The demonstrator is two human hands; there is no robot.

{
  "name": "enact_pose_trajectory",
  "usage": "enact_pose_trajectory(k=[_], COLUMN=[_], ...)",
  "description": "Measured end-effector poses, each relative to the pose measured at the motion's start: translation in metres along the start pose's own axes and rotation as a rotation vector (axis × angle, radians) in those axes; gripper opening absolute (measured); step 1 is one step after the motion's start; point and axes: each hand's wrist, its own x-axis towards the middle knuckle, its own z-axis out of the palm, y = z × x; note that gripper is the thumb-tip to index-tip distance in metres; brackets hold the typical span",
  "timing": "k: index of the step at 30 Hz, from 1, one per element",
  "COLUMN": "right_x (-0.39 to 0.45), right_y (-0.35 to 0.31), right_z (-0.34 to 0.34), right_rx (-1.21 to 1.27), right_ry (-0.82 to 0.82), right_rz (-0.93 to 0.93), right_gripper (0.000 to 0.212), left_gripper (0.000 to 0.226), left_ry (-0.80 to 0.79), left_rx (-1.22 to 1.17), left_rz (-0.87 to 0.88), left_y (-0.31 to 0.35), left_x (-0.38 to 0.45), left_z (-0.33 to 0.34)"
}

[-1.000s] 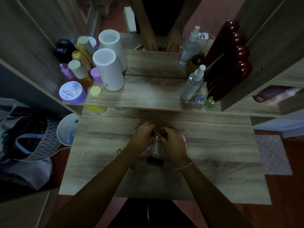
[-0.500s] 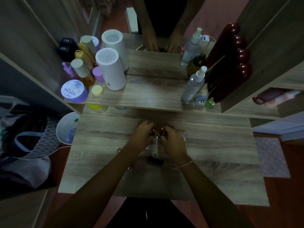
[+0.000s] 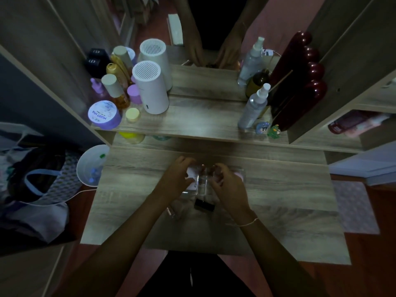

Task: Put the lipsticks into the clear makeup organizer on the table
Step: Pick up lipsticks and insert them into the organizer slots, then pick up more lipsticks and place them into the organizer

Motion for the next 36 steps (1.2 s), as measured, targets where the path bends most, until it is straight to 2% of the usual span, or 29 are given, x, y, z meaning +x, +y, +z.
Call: enact_pose_trajectory(k=[5, 11, 23, 25, 27, 31, 36], right_x=[-0.02, -0.03, -0.051, -0.06, -0.069, -0.085, -0.1], right_y=[0.005, 0.006, 0.013, 0.014, 0.017, 0.034, 0.061], right_z=[-0.009, -0.017, -0.014, -0.015, -0.018, -0.03, -0.033], right_rx=[0.026, 0.063, 0.081, 0.065, 0.052, 0.075, 0.063], right_ry=[0.023, 0.018, 0.043, 0.082, 0.174, 0.306, 0.31], right_rz=[0.026, 0.036, -0.015, -0.027, -0.037, 0.087, 0.31], right_gripper=[0.065, 0.068, 0.057, 0.049, 0.032, 0.014, 0.021], left_gripper=[0.052, 0.055, 0.05, 0.046, 0.04, 0.027, 0.017], left_ry=[0.048, 0.09, 0.142, 0.14, 0.13, 0.112, 0.101], left_rx=[0.028, 0.012, -0.024, -0.012, 0.008, 0.025, 0.006], left_rz=[-0.012, -0.033, -0.159, -0.17, -0.184, -0.177, -0.249], left_y=[-0.014, -0.014, -0.017, -0.021, -0.024, -0.027, -0.036], left_x=[-0.022, -0.043, -0.078, -0.084, -0.09, -0.102, -0.112], left_z=[-0.012, -0.01, 0.01, 0.012, 0.013, 0.009, 0.005])
